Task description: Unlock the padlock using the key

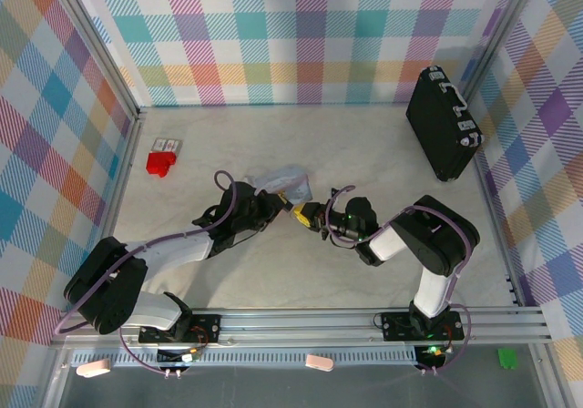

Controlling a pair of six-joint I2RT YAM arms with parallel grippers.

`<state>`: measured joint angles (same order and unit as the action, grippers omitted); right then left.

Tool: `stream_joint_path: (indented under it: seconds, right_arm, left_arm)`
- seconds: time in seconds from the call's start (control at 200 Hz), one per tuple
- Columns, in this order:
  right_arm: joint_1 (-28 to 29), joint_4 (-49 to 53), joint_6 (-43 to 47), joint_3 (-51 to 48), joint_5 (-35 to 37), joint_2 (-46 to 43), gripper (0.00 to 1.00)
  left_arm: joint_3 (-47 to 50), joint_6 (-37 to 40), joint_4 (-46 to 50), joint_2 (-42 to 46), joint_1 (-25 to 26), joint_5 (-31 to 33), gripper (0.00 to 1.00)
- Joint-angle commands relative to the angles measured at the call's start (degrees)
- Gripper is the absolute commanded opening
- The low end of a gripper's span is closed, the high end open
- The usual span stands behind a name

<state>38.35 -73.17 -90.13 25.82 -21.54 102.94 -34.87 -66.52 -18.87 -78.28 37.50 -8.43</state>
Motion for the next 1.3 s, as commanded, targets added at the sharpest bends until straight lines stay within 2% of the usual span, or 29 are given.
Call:
stream_joint_path:
  seconds: [0.0,0.135,0.3,0.42,0.545,0.655,0.725,0.87,0.975,1.115,1.295]
  right_arm:
    - [3.7,-6.8,2.0,2.0,-3.6,-0.2,0.05]
    - [3.6,-5.5,4.3,-0.1,-3.2,-0.6,0.28]
    - [3.6,6.1,11.5,-2.6,-1.5,-6.6,0.44]
    - [3.6,19.0,19.0,-3.8,0.9,-14.6,0.48]
    - [4.1,39.3,31.0,-2.3,5.0,-25.5,0.48]
    - [5.4,57.6,43.3,-0.2,14.9,-35.8,0.47]
    - [5.8,62.6,50.1,-0.7,20.5,-42.0,0.47]
    - [7.1,61.4,63.2,-3.7,25.3,-50.9,0.46]
    - [11.1,58.4,71.2,-6.0,30.8,-54.0,0.45]
    - [17.5,53.5,80.6,-8.7,37.6,-53.8,0.45]
    - [24.9,46.3,89.7,-10.6,44.0,-49.3,0.45]
  left_arm:
    - [-2.4,1.7,2.5,-0.1,5.3,-10.0,0.0]
    - [-3.5,2.9,7.8,0.9,5.2,-7.4,0.0]
    - [-3.8,3.1,11.9,1.3,4.6,-5.1,0.0]
    - [-3.9,3.1,13.9,1.2,4.0,-4.6,0.0]
    - [-4.1,3.5,15.9,1.0,3.3,-4.5,0.0]
    - [-4.1,4.0,16.8,1.0,2.7,-4.5,0.0]
    - [-4.0,4.2,17.3,1.3,2.4,-4.4,0.0]
    - [-4.2,4.5,18.2,1.3,1.7,-4.8,0.0]
    - [-4.8,4.7,18.9,0.9,1.3,-5.4,0.0]
    - [-5.6,5.3,19.8,0.8,1.3,-6.1,0.0]
    - [-5.5,5.7,20.7,1.4,1.3,-6.5,0.0]
